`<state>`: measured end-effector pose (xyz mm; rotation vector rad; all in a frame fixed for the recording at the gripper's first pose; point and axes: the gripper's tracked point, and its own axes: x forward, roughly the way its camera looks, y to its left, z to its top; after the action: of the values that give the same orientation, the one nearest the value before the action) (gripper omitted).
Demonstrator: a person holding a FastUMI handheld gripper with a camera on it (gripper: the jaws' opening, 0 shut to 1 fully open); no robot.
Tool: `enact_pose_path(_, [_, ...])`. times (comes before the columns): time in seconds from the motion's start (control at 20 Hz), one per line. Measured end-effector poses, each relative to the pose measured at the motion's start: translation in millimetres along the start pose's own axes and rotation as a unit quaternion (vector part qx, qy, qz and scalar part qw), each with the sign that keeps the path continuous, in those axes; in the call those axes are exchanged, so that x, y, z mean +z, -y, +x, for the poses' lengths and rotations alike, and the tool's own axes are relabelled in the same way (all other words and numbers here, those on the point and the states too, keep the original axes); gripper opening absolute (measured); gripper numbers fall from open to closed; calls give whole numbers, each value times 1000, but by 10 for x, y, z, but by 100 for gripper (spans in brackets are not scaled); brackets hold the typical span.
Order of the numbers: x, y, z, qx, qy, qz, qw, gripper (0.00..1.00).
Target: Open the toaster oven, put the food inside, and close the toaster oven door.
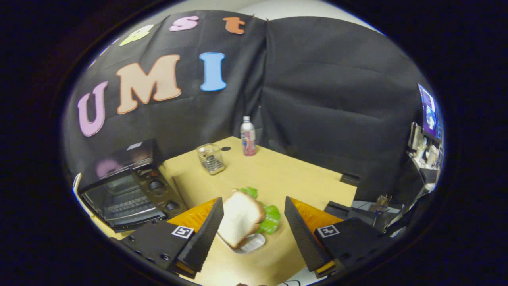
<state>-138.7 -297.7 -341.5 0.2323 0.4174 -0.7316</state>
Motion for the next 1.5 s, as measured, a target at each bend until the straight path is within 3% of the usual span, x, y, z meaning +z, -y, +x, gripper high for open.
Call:
enact_pose_path(0.45, [-423, -76, 444, 64, -62, 58, 994, 96])
enact_pose_path(0.95, [-647, -231, 656, 81, -110, 65, 988, 77])
enact_pose_path(1.3, [-456, -246, 614, 84, -82, 142, 983, 50])
enact_pose_path(1.5, [-333, -288, 600, 89, -72, 149, 982, 35])
